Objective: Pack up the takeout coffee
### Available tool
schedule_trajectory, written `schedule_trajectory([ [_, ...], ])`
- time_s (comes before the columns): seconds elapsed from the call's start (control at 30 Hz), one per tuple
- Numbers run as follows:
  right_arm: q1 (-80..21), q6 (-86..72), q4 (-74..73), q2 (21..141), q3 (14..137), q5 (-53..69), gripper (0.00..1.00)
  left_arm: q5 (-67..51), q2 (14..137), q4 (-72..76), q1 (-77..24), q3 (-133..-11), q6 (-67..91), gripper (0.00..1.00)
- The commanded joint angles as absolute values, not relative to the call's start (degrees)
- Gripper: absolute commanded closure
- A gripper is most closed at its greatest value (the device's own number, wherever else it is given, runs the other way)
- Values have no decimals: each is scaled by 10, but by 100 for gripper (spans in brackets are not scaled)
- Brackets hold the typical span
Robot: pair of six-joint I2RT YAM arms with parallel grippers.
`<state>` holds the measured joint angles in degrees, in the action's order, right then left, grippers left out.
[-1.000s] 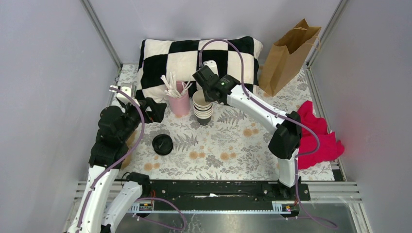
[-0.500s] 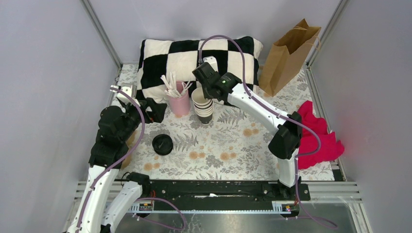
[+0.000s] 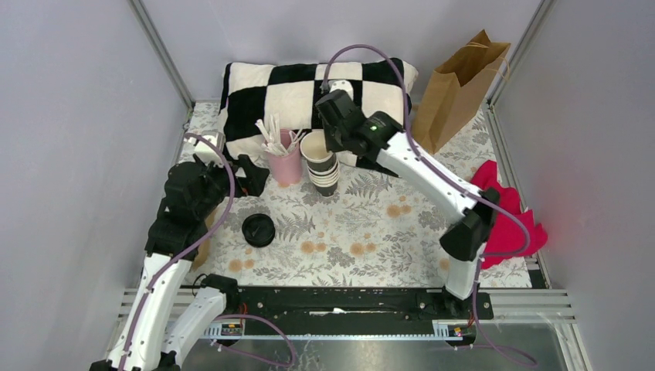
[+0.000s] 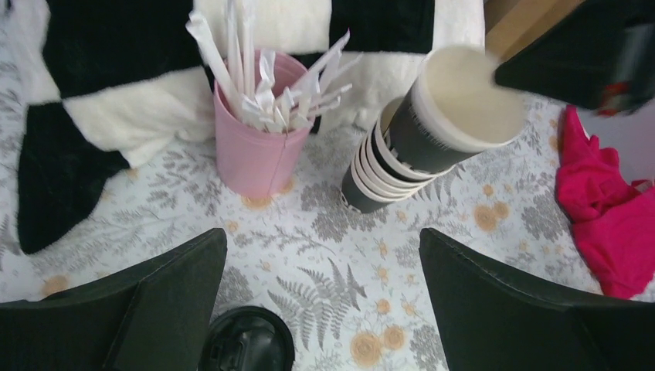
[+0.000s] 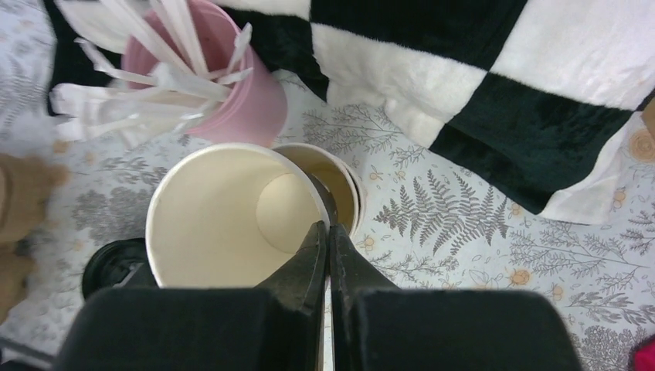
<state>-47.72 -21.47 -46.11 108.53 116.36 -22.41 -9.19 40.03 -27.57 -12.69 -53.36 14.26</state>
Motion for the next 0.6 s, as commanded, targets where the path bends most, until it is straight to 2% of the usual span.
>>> schedule_trajectory([
  [0.0, -483, -207, -410, 968, 1141, -190, 100, -131, 417, -313, -129, -550, 184, 1],
  [0.23, -483, -166, -418, 869, 1073, -182, 100, -186, 407, -327, -129, -508, 271, 1],
  [0.5, -502, -167, -376, 769, 870, 20, 100, -242, 453, -364, -129, -467, 377, 1],
  [0.57, -528, -176, -345, 767, 815, 31, 100, -245, 456, -358, -129, -449, 387, 1],
])
